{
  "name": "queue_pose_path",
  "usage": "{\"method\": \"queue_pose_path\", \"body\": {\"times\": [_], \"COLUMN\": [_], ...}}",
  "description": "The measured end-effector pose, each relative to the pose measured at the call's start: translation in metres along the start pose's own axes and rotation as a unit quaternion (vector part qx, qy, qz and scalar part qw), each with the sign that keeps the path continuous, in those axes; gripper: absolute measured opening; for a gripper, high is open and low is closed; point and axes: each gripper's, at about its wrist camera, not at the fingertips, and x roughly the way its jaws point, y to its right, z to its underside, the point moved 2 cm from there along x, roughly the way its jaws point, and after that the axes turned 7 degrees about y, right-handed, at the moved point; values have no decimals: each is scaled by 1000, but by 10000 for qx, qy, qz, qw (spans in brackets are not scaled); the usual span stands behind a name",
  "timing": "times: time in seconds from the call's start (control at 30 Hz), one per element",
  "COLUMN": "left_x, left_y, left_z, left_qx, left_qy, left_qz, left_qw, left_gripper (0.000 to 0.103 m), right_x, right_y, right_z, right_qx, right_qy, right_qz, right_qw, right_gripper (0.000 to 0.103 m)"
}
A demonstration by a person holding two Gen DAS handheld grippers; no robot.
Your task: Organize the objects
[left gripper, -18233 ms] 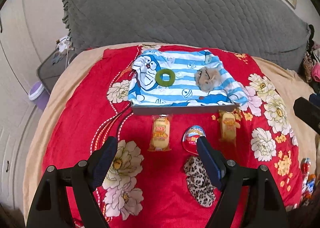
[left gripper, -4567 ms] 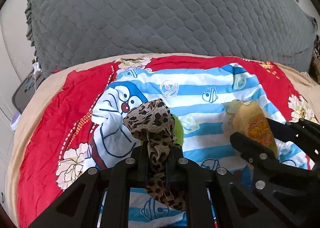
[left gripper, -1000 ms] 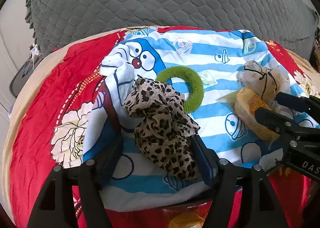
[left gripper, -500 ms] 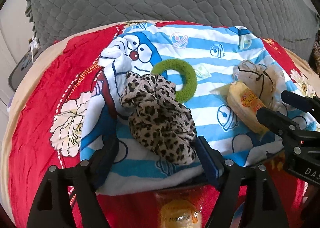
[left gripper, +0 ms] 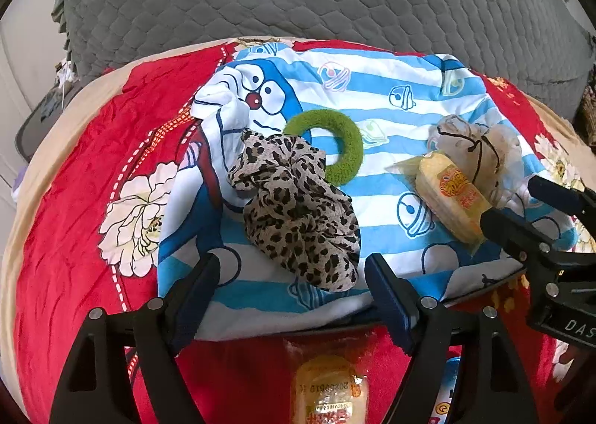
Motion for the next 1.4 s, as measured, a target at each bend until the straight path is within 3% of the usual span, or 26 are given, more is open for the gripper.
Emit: {"method": "queue_pose_path", "body": {"times": [0.17, 0.43, 0.67, 0.93, 1.4], "left_x": [-4, -14, -25, -39, -61], "left_y": [0, -2, -2, 0, -6], "left_z": [2, 2, 7, 13, 23], "left_qx": [-8, -113, -58, -89, -212], "left_qy": [-4, 73, 117, 88, 131], "left_qz": [51, 134, 189, 309, 214], "left_qw": [10000, 9998, 9997, 9994, 9995], "left_gripper": [91, 92, 92, 92, 92], "right_x": [-6, -30, -34, -43, -63], "right_y": [0, 8, 10, -6, -2], "right_z": [3, 17, 18, 21, 24], "right_qx": [74, 527, 582, 365, 589], "right_qy": [35, 343, 271, 243, 216], "right_qz": [-82, -285, -295, -382, -363], "right_qw": [9999, 9976, 9975, 9983, 9974], "right_gripper": [87, 98, 102, 102, 102]}}
